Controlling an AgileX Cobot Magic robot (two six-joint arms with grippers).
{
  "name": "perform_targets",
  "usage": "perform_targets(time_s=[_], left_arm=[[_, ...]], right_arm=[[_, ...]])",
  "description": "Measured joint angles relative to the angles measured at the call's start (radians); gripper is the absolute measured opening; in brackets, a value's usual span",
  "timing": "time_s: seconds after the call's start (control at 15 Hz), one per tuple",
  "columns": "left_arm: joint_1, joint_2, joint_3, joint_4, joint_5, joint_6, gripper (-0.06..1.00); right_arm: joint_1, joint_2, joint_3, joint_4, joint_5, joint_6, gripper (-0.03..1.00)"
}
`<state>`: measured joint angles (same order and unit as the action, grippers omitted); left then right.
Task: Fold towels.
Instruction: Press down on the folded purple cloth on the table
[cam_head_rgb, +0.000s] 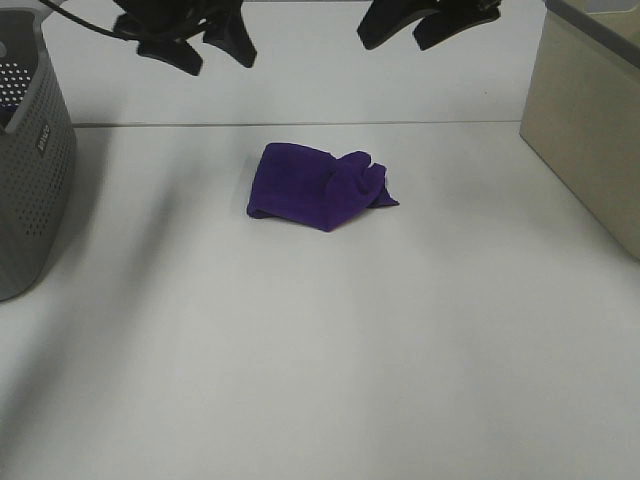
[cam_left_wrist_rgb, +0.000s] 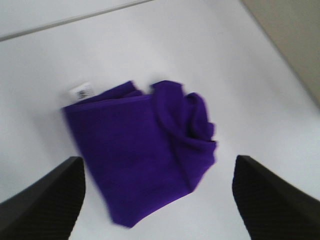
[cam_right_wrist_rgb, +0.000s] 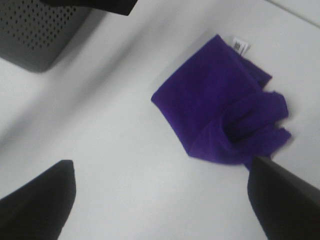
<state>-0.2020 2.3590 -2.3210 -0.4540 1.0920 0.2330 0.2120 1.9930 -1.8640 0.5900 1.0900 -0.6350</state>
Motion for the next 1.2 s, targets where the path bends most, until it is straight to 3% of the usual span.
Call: perform_targets(time_s=[0.13, 0.27, 0.47, 0.67, 0.87, 1.07, 1.13, 1.2], left_arm=[[0.0, -0.015, -0.001, 0.199, 0.058, -0.09, 0.74], [0.0, -0.013, -0.001, 0.274, 0.092, -0.125, 0.74], [0.0, -0.013, -0.001, 0.281, 0.101, -0.133, 0.74], [0.0, -0.013, -0.001, 0.274, 0.104, -0.133, 0.74], [0.0, -0.013, -0.001, 0.273, 0.106, -0.133, 0.74], [0.0, -0.013, -0.001, 0.276, 0.119, -0.133, 0.74], [0.0, -0.013, -0.001, 0.278, 0.121, -0.133, 0.74], [0.0, -0.013, -0.001, 0.286, 0.123, -0.13, 0.74]], right_arm=[[0.025, 0.081, 0.0, 0.032, -0.135, -0.058, 0.9], [0.078, 0.158, 0.0, 0.025, -0.234, -0.171, 0.89], [0.148, 0.261, 0.0, 0.009, -0.338, -0.311, 0.82], [0.157, 0.327, 0.0, 0.02, -0.445, -0.409, 0.77], [0.161, 0.393, 0.0, 0.125, -0.524, -0.536, 0.73], [0.16, 0.447, 0.0, 0.102, -0.523, -0.538, 0.72], [0.158, 0.458, 0.0, 0.06, -0.517, -0.51, 0.72], [0.138, 0.465, 0.0, -0.051, -0.49, -0.405, 0.72]])
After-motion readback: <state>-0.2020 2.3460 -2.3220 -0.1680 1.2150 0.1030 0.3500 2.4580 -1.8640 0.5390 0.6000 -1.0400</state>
